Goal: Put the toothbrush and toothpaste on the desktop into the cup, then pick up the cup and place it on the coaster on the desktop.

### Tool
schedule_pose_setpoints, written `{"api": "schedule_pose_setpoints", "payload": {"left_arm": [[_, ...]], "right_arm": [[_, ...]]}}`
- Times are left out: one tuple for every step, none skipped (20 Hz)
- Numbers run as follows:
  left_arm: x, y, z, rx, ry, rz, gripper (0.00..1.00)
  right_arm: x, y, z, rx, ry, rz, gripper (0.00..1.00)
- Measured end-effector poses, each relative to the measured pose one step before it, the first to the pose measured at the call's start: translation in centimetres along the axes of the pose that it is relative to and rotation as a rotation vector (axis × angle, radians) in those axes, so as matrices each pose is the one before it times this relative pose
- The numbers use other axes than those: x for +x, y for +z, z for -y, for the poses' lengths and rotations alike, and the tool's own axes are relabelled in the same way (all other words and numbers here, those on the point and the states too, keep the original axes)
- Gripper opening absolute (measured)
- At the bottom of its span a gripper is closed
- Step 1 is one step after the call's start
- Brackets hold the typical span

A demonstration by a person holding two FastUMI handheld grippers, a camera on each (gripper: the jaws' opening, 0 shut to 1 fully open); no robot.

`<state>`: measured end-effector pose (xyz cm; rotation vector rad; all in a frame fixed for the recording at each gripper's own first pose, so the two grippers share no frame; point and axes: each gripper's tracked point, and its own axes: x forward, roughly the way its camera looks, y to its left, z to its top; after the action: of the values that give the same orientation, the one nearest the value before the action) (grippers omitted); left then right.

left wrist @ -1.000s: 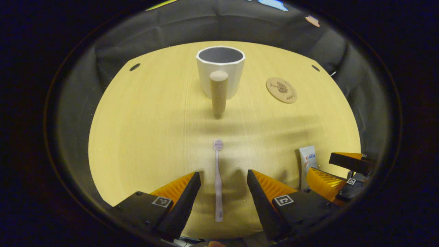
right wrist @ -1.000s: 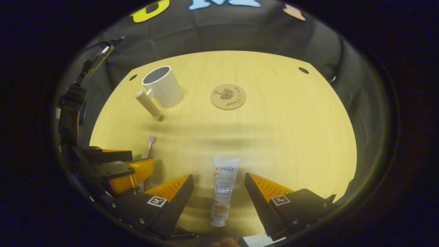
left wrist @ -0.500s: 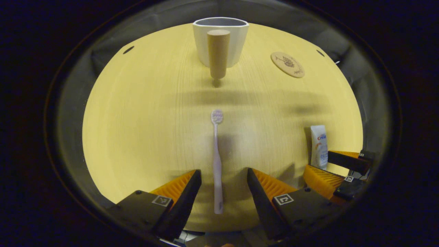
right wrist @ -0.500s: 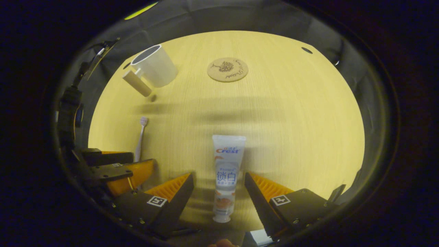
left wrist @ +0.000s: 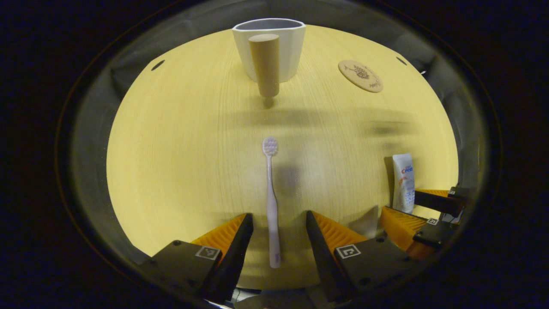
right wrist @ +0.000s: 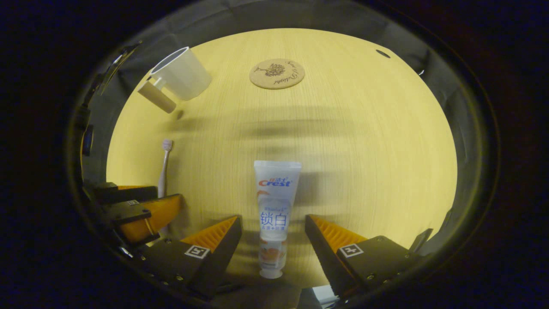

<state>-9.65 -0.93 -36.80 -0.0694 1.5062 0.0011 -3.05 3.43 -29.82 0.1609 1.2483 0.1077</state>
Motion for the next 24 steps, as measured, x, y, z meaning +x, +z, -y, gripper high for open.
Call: {"api": "schedule_pose_setpoints", "payload": {"left_arm": [[0.189,0.017,0.072,-0.00220,-0.00103,0.00088,0.77],[-0.059,0.086,-0.017,0.00508,0.00114,-0.00265,0.69],[0.034,0.008,0.040,-0.00435,-0.00839,0.00257,0.73],[-0.043,0.084,0.105,-0.00762,-0.00173,-0.00343,0.65],[0.011,-0.079,-0.059,0.00703,-0.00181,-0.00060,0.56],[0.022,-0.035,-0.135,0.00191,0.00798,0.00414,0.56],[0.122,0.091,0.034,-0.02029,-0.00203,-0.00208,0.43],[-0.218,0.091,0.078,0.00856,-0.00278,0.00200,0.30],[0.016,-0.130,-0.092,0.01162,-0.00023,-0.00246,0.29],[0.388,0.030,0.078,-0.01301,0.00016,0.00600,0.34],[-0.406,0.091,-0.161,0.00748,-0.00504,0.00223,0.24],[-0.100,0.035,0.006,0.00436,-0.00362,0.00296,0.19],[-0.002,-0.026,0.031,-0.00429,-0.00190,0.00347,0.22],[-0.152,0.061,0.007,0.00082,-0.00311,0.00475,0.16],[0.122,-0.063,0.006,0.00178,-0.00086,-0.00001,0.19],[-0.040,0.064,-0.103,-0.00081,-0.00346,0.00528,0.14],[-0.043,-0.018,0.010,-0.00538,-0.00184,0.00539,0.14],[-0.137,-0.060,0.042,-0.00304,-0.00449,0.00558,0.14],[0.003,-0.007,-0.023,0.00108,-0.00536,0.00760,0.14],[-0.068,0.018,-0.007,-0.00163,-0.00546,0.00613,0.14],[-0.023,0.013,0.017,-0.00569,-0.00753,0.00959,0.19],[-0.046,0.110,0.113,-0.00541,-0.01540,0.01207,0.14],[-0.048,0.006,-0.079,-0.00745,-0.00740,0.01262,0.13],[-0.116,0.076,-0.057,-0.01064,-0.00607,0.01571,0.14]], "right_arm": [[-0.029,-0.107,0.019,0.00204,-0.00183,-0.00687,0.89],[-0.001,-0.021,0.088,-0.00603,-0.00216,-0.00456,0.82],[0.071,0.044,0.098,0.00059,-0.00578,-0.00088,0.82],[0.022,-0.071,-0.122,0.00376,0.00246,-0.00544,0.69],[0.025,-0.231,-0.061,0.00030,-0.00099,-0.00800,0.63],[0.053,0.143,0.002,-0.00443,-0.00091,0.00482,0.59],[-0.057,-0.031,-0.140,-0.00593,0.00272,-0.00119,0.58],[-0.395,0.139,0.267,0.01846,-0.01046,0.00322,0.58],[0.665,-0.403,-0.296,0.02519,0.00664,-0.01129,0.47],[-0.106,0.188,0.127,-0.00367,0.00542,0.00159,0.36],[-0.090,0.048,0.095,-0.00220,0.00084,-0.00015,0.36],[-0.136,0.042,-0.072,0.03225,0.00065,0.00188,0.36],[0.210,-0.045,-0.120,-0.00141,0.01212,-0.00972,0.28],[-0.057,0.173,0.152,0.00137,0.00628,0.00398,0.28],[-0.067,-0.055,-0.092,0.00193,0.00369,-0.00011,0.28],[-0.067,0.020,0.077,-0.00722,0.00052,0.00178,0.28],[-0.097,0.133,-0.124,0.01507,0.00332,0.01257,0.28],[0.108,-0.061,-0.108,0.00580,0.01035,-0.00440,0.21],[0.000,0.019,-0.058,0.00509,0.00771,0.00157,0.21],[-0.080,0.144,-0.034,0.00589,0.00622,0.00789,0.21],[-0.144,0.057,-0.087,-0.00045,0.00922,0.00799,0.21],[-0.219,0.193,-0.072,-0.00020,0.00852,0.01036,0.21],[-0.163,0.158,-0.046,0.00046,0.00756,0.01253,0.21],[-0.285,0.274,-0.044,0.00064,0.00767,0.01782,0.21]]}}
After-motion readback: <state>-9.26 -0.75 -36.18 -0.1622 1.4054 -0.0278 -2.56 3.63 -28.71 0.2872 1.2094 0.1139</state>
